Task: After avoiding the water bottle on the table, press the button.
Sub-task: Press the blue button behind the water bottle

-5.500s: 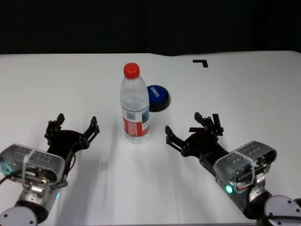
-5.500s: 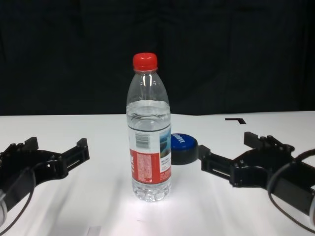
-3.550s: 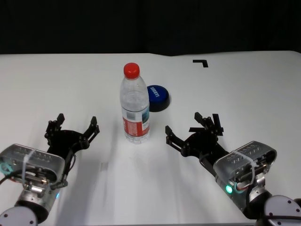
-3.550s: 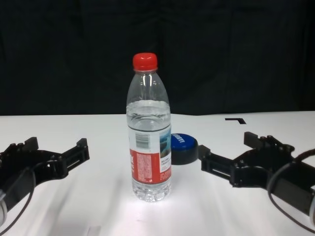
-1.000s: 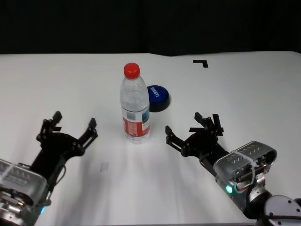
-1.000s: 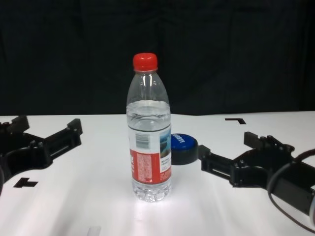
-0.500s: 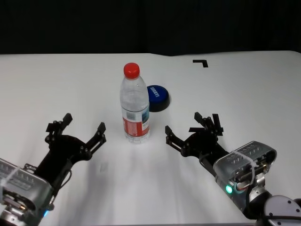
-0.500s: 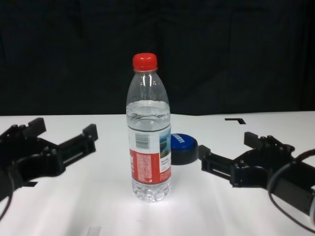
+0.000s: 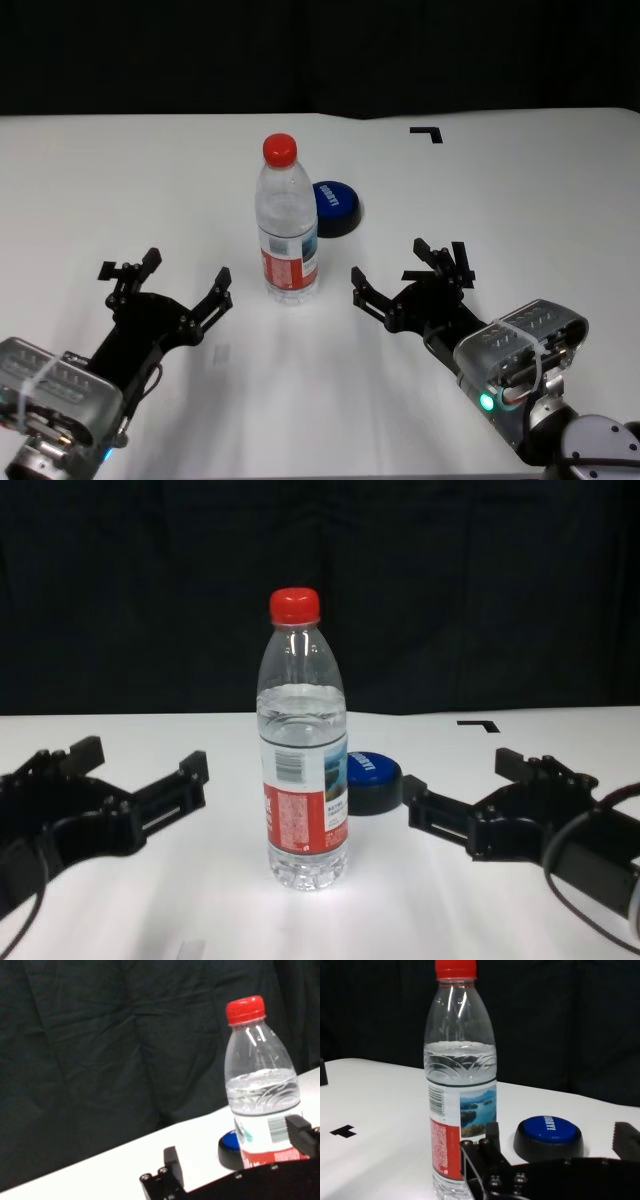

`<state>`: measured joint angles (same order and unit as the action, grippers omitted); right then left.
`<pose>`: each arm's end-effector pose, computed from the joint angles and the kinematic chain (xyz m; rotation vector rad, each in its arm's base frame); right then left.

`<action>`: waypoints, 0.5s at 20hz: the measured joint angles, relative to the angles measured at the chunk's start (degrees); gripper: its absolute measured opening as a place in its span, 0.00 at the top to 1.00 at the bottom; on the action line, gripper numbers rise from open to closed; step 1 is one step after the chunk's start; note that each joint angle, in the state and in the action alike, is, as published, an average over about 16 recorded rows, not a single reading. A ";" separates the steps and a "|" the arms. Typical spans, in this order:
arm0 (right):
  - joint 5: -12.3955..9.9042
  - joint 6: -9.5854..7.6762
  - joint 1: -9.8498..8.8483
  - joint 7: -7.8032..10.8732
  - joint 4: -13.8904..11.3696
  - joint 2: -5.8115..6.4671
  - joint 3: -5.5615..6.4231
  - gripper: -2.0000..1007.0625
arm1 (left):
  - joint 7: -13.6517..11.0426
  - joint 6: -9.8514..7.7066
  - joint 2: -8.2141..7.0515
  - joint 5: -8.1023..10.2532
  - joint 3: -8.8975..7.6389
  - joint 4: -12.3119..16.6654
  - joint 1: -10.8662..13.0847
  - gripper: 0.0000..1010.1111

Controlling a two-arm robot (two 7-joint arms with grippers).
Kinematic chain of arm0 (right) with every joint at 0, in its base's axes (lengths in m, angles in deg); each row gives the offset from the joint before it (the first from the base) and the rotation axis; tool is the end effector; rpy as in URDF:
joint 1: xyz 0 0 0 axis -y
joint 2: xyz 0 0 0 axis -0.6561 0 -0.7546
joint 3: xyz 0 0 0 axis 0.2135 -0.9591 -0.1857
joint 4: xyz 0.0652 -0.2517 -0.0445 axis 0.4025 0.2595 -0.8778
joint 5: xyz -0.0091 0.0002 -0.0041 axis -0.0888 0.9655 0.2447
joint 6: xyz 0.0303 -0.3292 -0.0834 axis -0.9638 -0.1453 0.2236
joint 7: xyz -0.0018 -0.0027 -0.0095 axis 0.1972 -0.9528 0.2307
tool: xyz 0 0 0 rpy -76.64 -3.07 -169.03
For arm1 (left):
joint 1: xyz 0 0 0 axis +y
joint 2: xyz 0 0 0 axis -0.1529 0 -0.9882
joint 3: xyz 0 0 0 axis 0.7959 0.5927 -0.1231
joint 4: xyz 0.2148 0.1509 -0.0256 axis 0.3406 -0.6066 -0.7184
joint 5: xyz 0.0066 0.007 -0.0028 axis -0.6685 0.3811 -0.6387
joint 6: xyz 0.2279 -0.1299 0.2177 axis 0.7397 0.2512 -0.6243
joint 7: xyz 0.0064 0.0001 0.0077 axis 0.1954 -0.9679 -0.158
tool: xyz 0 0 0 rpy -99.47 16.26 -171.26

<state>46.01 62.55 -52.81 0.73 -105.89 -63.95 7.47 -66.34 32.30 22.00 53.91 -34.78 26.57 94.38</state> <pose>0.3285 0.0600 -0.2604 0.0000 -0.0649 -1.0844 0.2975 0.0092 -0.2691 0.1084 -0.2924 1.1889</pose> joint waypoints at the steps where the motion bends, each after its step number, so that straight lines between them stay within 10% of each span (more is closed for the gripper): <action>1: 0.00 0.00 0.00 0.00 0.00 0.00 0.00 0.00 | 0.06 -0.05 0.02 -0.11 0.13 -0.22 -0.19 0.01; 10: 0.00 0.00 0.00 0.00 0.00 0.00 0.00 0.00 | 0.27 -0.46 0.28 -0.75 1.14 -2.54 -2.51 0.01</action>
<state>46.01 62.55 -52.81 0.73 -105.89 -63.95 7.47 -66.07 31.84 22.28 53.16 -33.64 24.03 91.87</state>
